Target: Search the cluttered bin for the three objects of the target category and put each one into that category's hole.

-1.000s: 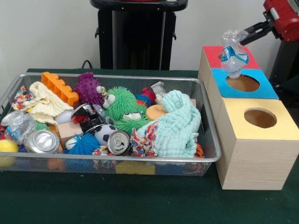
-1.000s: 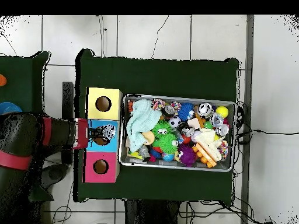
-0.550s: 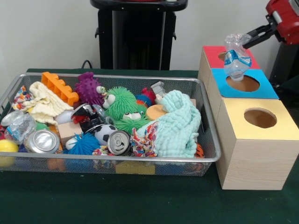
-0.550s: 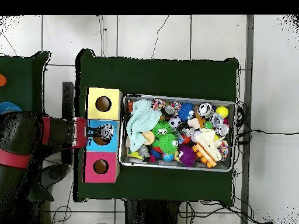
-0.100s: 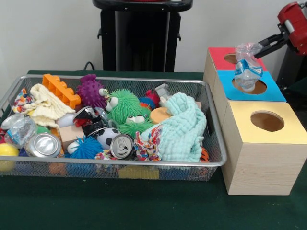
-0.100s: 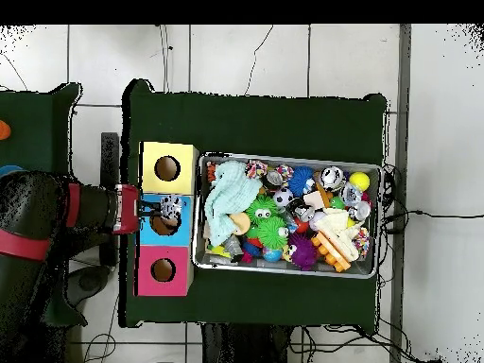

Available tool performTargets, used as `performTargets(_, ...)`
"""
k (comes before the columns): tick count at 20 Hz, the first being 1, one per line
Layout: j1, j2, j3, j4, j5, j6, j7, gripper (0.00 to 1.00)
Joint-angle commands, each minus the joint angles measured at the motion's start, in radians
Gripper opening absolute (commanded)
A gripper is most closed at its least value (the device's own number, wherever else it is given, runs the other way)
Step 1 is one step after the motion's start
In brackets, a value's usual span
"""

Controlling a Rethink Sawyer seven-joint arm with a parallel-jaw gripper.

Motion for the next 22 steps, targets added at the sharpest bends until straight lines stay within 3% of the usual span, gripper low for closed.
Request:
performTargets(1, -0.046, 0.046, 0.028, -0.103, 0.050, 0.095, 0.320, 0.00)
performTargets(8, -0.056, 0.079, 0.006, -0.154, 0.057, 0.133, 0.354, 0.00)
performTargets(22, -0.026, 0.037, 0.020, -0.127, 0.074, 0.159, 0.372, 0.00)
